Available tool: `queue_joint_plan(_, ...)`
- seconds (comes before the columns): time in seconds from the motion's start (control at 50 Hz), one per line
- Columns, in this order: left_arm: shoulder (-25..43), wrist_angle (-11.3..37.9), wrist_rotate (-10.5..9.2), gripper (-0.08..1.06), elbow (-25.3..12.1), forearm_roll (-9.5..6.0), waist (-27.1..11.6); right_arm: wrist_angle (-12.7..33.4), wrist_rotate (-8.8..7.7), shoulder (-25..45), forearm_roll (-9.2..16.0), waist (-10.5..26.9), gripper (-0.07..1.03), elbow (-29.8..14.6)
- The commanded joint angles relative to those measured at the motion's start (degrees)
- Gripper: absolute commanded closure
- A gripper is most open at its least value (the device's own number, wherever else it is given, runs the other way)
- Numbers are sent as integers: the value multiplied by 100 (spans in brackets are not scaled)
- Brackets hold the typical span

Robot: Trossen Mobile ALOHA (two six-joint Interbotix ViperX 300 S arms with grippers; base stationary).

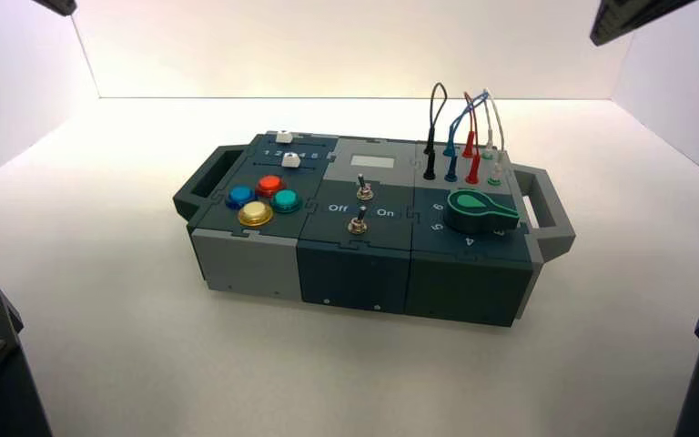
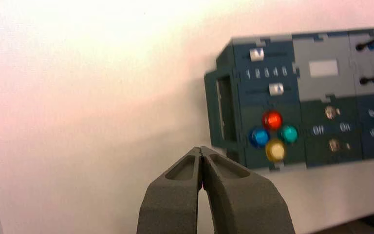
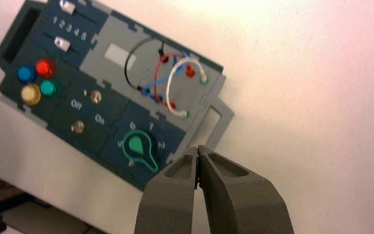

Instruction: Move the box closer.

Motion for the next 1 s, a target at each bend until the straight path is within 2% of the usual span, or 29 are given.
queue_joint_plan(0.02,712,-299,132,100,-483,0,-167,-229,9,571,141,44,98,-396)
queue_joint_plan(0.12,1441,-510,290,100,-809,0,-413,-431,0,984,185,193,98,-554)
queue_joint_plan(0.22,2065,-686,352,101,-1116,0,-677,-642,35,1424,264,343,98,-756)
queue_joint_plan(0.4,3190,-914,413,101,-1828,0,-1134,-896,53,2215,352,343,98,-1178)
queue_joint_plan(0.46,3384,-967,448,100,-1960,0,-1187,-984,62,2435,369,343,98,-1266)
queue_joint_plan(0.64,4254,-1160,580,100,-2725,0,-1239,-1389,70,3454,352,264,98,-1573)
queue_joint_plan(0.68,4333,-1160,589,100,-2786,0,-1239,-1424,70,3612,343,220,98,-1670)
queue_joint_plan(0.82,4676,-1151,729,101,-3094,-9,-1239,-1424,70,4245,352,132,98,-2021)
queue_joint_plan(1.0,5106,-1160,738,100,-3498,-18,-1266,-1397,53,4711,325,62,98,-2391)
